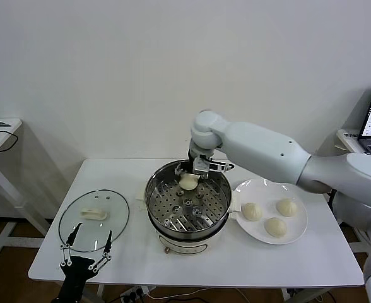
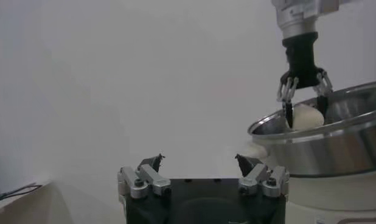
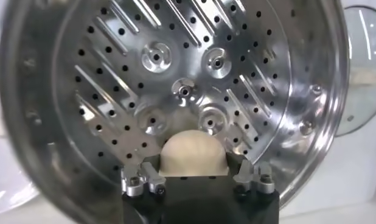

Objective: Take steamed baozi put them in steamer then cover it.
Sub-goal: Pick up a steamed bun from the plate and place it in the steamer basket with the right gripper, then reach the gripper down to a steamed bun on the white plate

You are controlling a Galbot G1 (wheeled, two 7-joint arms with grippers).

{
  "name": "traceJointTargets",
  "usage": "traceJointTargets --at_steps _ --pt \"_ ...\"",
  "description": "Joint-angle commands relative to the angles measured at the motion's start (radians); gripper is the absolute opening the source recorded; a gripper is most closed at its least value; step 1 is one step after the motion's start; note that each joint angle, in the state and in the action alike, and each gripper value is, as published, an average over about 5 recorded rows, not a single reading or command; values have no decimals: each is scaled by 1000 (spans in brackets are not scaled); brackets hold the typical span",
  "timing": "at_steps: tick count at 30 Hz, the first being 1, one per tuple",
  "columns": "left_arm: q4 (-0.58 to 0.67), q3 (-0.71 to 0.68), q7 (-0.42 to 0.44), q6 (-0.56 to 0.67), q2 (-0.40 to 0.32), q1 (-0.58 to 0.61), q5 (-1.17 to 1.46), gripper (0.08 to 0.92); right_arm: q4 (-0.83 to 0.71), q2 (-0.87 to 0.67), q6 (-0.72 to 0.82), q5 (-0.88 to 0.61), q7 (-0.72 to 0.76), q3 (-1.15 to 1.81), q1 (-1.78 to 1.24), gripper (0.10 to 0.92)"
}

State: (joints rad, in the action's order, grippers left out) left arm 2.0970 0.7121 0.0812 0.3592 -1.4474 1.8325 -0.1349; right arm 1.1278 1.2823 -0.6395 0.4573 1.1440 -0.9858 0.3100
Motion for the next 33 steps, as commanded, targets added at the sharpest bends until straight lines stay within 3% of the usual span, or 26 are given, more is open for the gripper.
traceJointTargets --at_steps 1,8,14,18,24,33 --pt "-2 0 0 1 0 0 1 823 -68 57 -20 40 -3 6 -27 729" --pt "-2 3 -1 4 1 0 4 823 -48 48 -22 19 16 7 -19 813" --pt "-3 1 -1 5 0 -1 4 823 71 -54 23 -97 80 41 33 822" --pt "-2 -1 -1 4 1 -2 4 823 173 -209 170 -314 152 73 94 823" --pt "3 -8 -3 2 6 -5 3 823 172 -449 578 -712 134 -13 223 823" --pt "7 -24 -5 6 6 -3 -3 823 64 -608 697 -741 123 -129 146 823"
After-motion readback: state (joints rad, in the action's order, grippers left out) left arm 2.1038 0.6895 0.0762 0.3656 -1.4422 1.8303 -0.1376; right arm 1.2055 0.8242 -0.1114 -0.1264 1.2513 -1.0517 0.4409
